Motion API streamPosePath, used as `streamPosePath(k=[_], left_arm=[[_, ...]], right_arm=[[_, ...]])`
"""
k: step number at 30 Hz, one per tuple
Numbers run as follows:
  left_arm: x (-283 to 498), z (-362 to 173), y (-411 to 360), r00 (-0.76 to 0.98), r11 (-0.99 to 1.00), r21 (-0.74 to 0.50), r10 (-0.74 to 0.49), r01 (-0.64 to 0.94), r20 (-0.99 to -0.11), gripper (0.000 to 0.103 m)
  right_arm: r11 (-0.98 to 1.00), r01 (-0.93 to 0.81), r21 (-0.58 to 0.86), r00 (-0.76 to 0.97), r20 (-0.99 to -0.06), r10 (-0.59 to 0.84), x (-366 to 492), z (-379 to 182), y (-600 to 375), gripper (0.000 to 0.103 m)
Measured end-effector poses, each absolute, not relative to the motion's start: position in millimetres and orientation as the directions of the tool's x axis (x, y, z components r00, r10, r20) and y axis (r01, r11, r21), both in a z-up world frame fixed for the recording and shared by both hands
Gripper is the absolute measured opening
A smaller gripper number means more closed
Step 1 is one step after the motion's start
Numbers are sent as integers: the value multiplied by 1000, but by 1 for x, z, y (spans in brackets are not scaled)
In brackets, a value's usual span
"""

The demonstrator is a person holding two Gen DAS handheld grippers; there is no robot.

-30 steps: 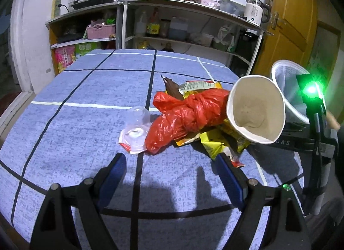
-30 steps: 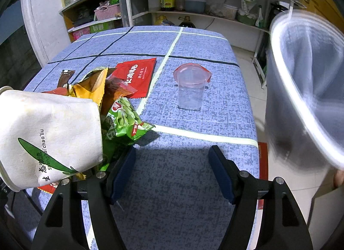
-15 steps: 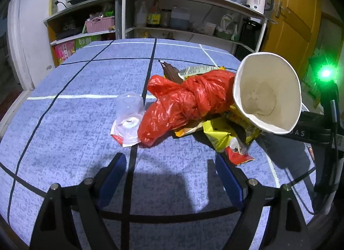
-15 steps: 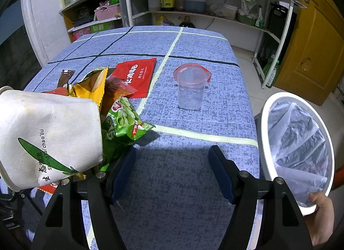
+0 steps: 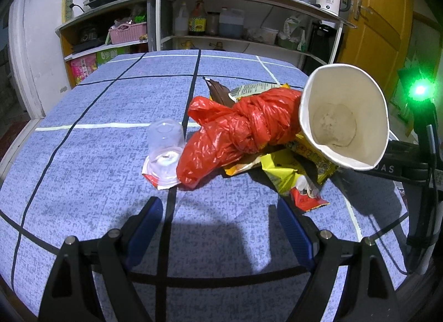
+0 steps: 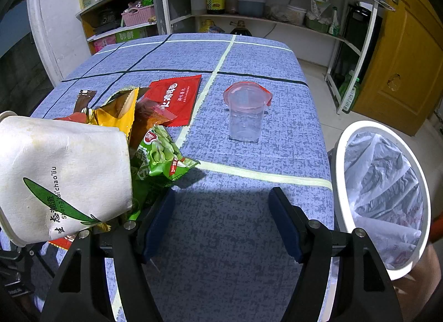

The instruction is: Collect trash

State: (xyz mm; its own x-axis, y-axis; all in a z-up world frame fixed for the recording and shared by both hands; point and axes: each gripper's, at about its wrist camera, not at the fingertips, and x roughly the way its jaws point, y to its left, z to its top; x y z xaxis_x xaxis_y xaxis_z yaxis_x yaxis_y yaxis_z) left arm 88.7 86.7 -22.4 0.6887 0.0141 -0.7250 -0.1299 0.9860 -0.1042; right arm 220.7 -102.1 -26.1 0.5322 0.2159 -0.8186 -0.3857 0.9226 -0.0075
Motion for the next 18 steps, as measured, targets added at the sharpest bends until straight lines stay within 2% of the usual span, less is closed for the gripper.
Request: streamPosePath(k=[18], left_arm=[[79,-12,91,729,985,-117,12,-126,-685,86]], right_arm=[[923,-385,-6,531,-819,217,221,-27,-103,72]])
